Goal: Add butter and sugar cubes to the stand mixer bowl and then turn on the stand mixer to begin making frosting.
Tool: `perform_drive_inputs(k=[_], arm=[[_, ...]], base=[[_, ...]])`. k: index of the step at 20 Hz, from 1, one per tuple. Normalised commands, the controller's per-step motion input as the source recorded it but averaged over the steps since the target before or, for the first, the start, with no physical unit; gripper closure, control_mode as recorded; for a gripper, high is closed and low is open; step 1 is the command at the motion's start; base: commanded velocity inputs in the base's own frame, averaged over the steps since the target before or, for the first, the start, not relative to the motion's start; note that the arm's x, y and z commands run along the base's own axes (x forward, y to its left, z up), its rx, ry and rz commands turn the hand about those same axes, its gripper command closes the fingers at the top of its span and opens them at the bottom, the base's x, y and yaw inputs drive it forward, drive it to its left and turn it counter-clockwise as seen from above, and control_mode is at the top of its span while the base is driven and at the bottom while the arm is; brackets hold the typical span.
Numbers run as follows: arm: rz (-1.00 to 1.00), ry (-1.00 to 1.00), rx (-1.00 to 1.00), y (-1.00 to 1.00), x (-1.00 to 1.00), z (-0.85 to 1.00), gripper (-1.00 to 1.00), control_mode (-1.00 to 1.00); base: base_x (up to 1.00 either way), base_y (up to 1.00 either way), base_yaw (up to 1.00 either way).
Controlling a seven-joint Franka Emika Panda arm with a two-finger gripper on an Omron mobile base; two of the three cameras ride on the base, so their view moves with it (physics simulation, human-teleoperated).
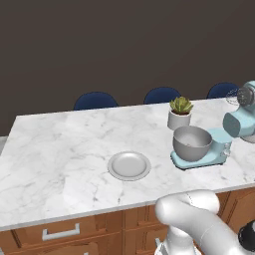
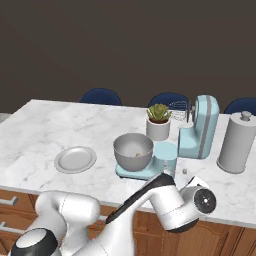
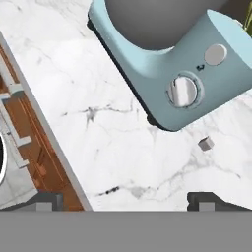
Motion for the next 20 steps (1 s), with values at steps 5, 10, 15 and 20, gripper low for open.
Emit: perform_drive_inputs(k=[5,10,15,20], arm=[[0.0,-0.09,0.17,-0.3,0.49,0.0,-1.0,-1.0],[0.01,-0.09,0.15,-0.08,0.46,-0.02,-1.0,-1.0],[0.04,-0.13,0.12,0.0,0.37,-0.12,-1.0,-1.0],[0.02,-0.12,0.11,0.03,0.38,-0.15,-1.0,-1.0]], base=[[0.0,0.0,0.0],[0.0,0.0,0.0],[0.0,0.0,0.0],[0.0,0.0,0.0]])
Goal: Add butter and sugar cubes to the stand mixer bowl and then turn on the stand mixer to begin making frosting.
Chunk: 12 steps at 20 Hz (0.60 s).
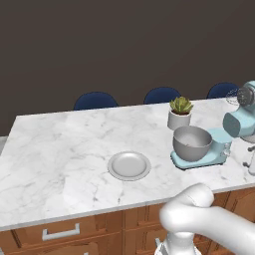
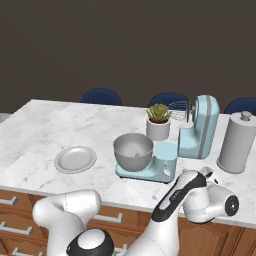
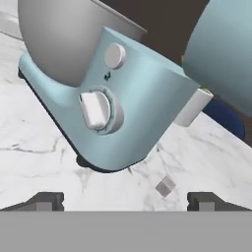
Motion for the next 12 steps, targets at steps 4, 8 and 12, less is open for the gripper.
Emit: perform_drive_inputs(k=[4,8,12], arm=[[0.0,-0.06,0.11,0.04,0.38,-0.07,-1.0,-1.0],[0.0,0.02,0.05,0.13,0.47,-0.05,-1.0,-1.0],[0.0,0.1,0.02,0.12,0.43,-0.13,-1.0,-1.0]], base=[[0.0,0.0,0.0],[0.0,0.0,0.0],[0.0,0.0,0.0]])
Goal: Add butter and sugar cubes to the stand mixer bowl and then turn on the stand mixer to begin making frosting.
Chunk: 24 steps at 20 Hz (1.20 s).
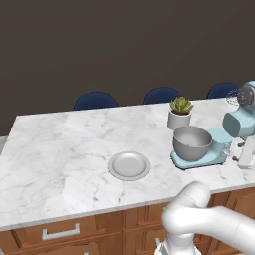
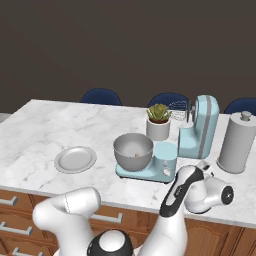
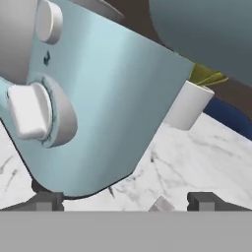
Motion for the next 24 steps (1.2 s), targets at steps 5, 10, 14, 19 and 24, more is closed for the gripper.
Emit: perform_drive_inputs(k=[5,10,14,19,24], arm=[[0.02,0.08,0.02,0.03,0.26,-0.37,-1.0,-1.0],[0.02,0.0,0.06,0.0,0.12,-0.34,-1.0,-1.0],[0.03,-0.02,0.09,0.0,0.03,-0.3,-1.0,-1.0],[0.05,-0.03,0.09,-0.07,0.09,-0.18,-1.0,-1.0],[0.06,-0.04,0.07,-0.11,0.14,-0.19,-1.0,-1.0]], base=[[0.0,0.0,0.0],[0.0,0.0,0.0],[0.0,0.0,0.0],[0.0,0.0,0.0],[0.0,0.0,0.0]])
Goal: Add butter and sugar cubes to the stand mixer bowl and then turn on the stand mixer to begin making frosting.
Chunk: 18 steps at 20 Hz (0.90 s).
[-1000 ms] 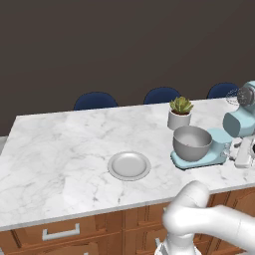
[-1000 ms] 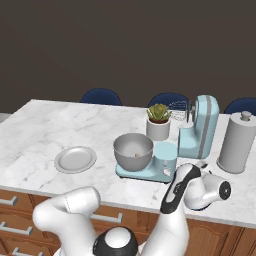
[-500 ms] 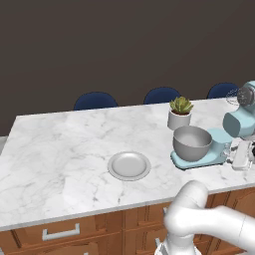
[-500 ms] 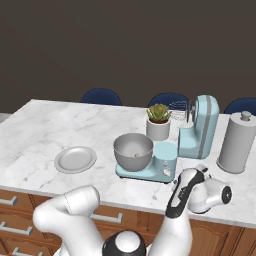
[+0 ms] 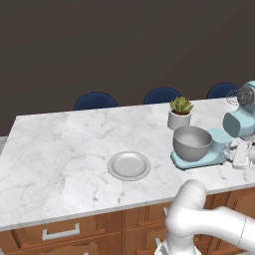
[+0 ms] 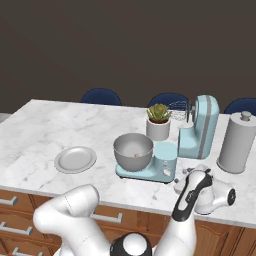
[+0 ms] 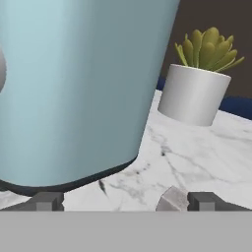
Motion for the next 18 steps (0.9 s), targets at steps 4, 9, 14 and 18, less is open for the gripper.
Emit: perform_drive_inputs(k=[4,9,14,18], arm=[[0.06,-0.07,0.01,-0.03,0.19,-0.27,-1.0,-1.0],[0.05,-0.06,0.0,-0.06,0.25,-0.35,-1.0,-1.0],[0.06,-0.03,0.0,-0.05,0.2,-0.43,-1.0,-1.0],[0.07,0.0,0.0,0.0,0.13,-0.47,-1.0,-1.0]], base=[[0.0,0.0,0.0],[0.0,0.0,0.0],[0.0,0.0,0.0],[0.0,0.0,0.0]])
